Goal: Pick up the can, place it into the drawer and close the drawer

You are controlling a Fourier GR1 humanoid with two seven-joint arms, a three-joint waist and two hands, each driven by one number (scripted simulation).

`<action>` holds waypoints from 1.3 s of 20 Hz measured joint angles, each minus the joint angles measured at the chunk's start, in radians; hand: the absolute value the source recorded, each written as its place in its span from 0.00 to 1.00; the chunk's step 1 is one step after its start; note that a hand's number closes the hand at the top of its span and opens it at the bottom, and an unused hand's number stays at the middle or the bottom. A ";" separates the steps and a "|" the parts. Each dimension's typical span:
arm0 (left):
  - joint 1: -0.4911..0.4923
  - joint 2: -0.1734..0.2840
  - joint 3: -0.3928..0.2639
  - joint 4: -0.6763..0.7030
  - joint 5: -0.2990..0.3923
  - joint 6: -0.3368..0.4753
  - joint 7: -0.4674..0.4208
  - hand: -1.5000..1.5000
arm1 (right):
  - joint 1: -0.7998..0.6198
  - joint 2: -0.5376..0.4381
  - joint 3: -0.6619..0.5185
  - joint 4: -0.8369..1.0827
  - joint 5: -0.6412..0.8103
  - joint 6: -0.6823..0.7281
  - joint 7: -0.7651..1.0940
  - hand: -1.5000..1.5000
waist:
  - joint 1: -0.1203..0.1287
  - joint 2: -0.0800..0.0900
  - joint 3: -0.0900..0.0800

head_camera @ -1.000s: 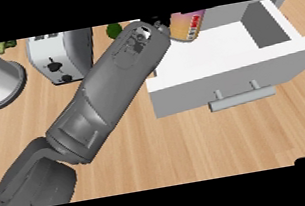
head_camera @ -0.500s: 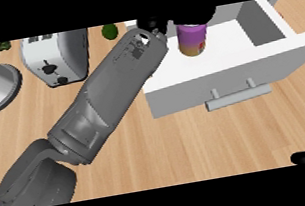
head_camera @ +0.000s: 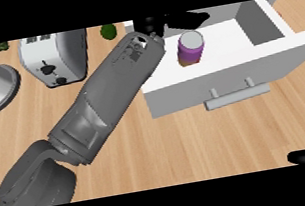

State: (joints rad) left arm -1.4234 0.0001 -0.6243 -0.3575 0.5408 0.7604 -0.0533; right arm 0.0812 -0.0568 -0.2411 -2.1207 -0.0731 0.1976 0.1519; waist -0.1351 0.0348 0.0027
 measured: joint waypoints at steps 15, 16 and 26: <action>0.014 0.000 0.022 -0.052 0.125 0.037 -0.055 0.00 | -0.011 -0.098 0.081 -0.112 0.294 0.009 -0.097 0.00 | 0.023 -0.006 -0.002; 0.008 0.000 0.025 -0.054 0.133 0.037 -0.057 0.00 | -0.020 -0.104 0.093 -0.109 0.323 0.007 -0.099 0.00 | 0.028 -0.007 -0.002; -0.008 0.000 0.002 -0.102 0.167 0.097 -0.063 0.00 | -0.090 -0.180 0.215 0.012 0.701 -0.054 -0.148 0.00 | 0.086 -0.019 -0.002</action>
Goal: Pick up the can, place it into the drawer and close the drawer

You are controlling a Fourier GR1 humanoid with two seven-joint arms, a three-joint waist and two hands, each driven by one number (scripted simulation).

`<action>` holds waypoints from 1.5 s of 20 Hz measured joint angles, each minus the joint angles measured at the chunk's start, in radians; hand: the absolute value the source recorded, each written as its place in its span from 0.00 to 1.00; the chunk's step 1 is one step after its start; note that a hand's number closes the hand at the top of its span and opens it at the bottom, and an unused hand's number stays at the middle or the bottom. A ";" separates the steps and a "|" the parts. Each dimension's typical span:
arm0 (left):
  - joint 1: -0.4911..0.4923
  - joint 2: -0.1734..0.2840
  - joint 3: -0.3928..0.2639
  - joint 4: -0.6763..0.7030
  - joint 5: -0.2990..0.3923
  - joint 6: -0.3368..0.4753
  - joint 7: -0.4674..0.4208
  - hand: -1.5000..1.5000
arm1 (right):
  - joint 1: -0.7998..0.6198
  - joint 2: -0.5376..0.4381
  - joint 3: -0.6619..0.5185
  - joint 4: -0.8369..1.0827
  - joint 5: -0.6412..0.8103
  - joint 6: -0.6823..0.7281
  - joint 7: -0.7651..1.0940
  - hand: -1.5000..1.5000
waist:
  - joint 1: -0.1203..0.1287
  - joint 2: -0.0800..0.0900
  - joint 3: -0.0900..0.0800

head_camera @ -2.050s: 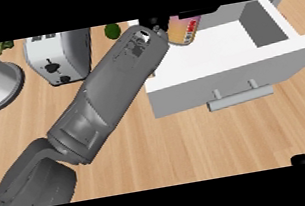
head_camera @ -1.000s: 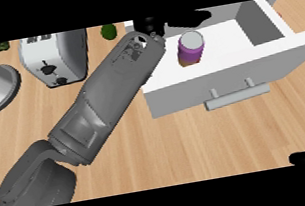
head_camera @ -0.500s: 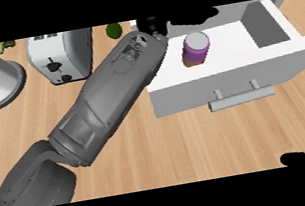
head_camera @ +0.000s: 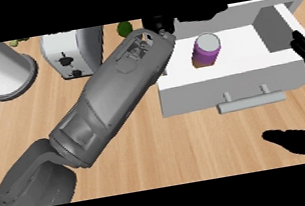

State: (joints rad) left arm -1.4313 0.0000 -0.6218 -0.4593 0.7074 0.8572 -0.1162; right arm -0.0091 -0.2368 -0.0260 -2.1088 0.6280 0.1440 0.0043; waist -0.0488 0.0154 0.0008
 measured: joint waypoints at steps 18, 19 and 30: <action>0.059 0.144 0.003 -0.189 -0.085 -0.024 0.175 0.00 | -0.186 0.067 0.097 0.568 0.422 -0.325 -0.059 0.00 | 0.077 -0.022 -0.004; 0.070 0.170 0.002 -0.212 -0.091 -0.032 0.192 0.00 | -0.203 0.068 0.090 0.595 0.426 -0.340 -0.066 0.00 | 0.079 -0.025 -0.006; 0.158 0.329 -0.010 -0.441 -0.132 -0.053 0.331 0.00 | -0.413 0.064 0.011 0.960 0.525 -0.558 -0.130 0.00 | 0.102 -0.036 -0.023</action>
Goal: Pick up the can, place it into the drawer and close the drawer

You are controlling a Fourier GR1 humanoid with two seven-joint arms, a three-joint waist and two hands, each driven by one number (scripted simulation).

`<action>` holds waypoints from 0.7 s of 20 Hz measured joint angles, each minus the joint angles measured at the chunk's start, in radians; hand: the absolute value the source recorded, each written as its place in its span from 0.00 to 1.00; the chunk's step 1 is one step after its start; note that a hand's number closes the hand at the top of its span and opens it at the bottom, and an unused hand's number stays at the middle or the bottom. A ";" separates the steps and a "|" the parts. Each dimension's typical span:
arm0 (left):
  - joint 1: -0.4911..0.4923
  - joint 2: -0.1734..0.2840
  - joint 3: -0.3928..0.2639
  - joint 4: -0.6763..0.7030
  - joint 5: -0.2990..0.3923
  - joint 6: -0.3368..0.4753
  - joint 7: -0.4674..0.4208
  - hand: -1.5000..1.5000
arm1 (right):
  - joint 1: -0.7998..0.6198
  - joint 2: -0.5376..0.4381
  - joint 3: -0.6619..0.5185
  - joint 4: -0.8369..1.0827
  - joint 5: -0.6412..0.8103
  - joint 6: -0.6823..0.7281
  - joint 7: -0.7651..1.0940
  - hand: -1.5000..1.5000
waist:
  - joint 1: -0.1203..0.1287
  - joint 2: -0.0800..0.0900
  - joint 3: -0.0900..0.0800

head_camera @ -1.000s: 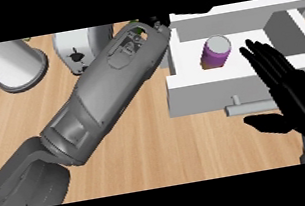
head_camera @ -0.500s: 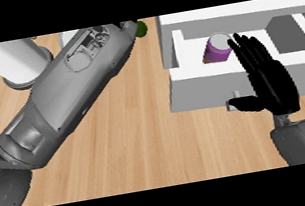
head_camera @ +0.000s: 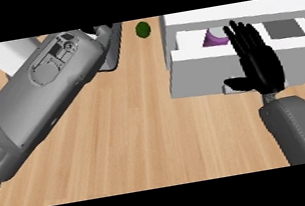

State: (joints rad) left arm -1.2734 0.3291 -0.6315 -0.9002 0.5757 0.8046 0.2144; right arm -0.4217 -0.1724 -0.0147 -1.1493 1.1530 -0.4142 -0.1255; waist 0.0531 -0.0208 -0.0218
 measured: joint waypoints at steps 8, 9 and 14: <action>0.092 0.077 0.002 -0.123 -0.019 -0.015 0.038 0.00 | -0.176 -0.001 -0.072 0.262 0.050 -0.153 0.001 0.00 | 0.008 0.008 0.003; 0.107 0.086 0.002 -0.144 -0.020 -0.014 0.048 0.00 | -0.202 -0.001 -0.082 0.294 0.051 -0.162 0.006 0.00 | 0.008 0.010 0.005; 0.163 0.127 0.003 -0.217 -0.036 -0.019 0.074 0.00 | -0.322 -0.008 -0.134 0.468 0.060 -0.247 0.012 0.00 | 0.011 0.019 0.011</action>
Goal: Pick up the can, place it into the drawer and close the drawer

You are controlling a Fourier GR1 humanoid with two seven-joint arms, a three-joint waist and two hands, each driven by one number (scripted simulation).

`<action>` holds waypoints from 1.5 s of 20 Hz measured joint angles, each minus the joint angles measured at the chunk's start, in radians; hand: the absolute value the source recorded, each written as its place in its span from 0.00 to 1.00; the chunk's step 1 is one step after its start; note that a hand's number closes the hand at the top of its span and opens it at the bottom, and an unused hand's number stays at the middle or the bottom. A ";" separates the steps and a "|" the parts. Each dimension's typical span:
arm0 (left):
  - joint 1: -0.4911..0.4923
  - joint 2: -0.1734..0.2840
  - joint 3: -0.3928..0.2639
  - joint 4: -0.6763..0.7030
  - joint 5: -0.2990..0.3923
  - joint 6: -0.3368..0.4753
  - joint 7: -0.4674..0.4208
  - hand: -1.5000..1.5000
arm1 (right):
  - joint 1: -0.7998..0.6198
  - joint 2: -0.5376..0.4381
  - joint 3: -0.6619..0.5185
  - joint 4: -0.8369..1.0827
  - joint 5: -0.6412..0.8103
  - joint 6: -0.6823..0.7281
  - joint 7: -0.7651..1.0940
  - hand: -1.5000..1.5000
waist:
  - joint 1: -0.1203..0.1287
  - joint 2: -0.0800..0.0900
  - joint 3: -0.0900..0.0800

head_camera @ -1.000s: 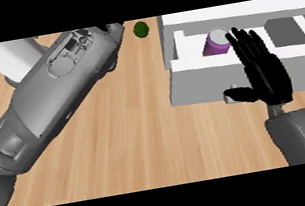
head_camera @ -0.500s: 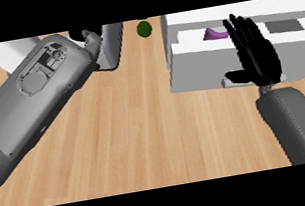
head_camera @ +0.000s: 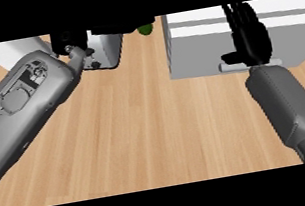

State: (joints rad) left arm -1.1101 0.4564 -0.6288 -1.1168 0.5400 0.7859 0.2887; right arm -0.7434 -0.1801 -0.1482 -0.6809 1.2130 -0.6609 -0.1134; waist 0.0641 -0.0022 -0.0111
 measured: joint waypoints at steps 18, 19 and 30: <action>0.207 0.060 0.014 -0.192 -0.061 -0.008 -0.023 0.00 | -0.317 -0.040 -0.077 0.398 0.033 -0.056 0.025 0.00 | 0.016 0.025 0.010; 0.216 0.065 0.015 -0.207 -0.062 -0.010 -0.022 0.00 | -0.322 -0.043 -0.082 0.407 0.030 -0.057 0.022 0.00 | 0.019 0.025 0.010; 0.302 0.086 0.033 -0.263 -0.074 -0.026 -0.049 0.00 | -0.357 -0.030 -0.208 0.418 -0.117 -0.004 -0.176 0.00 | 0.003 0.030 0.015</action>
State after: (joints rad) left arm -0.8082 0.5426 -0.5954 -1.3795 0.4658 0.7601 0.2393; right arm -1.1002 -0.2104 -0.3563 -0.2627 1.0964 -0.6652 -0.2895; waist 0.0673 0.0280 0.0034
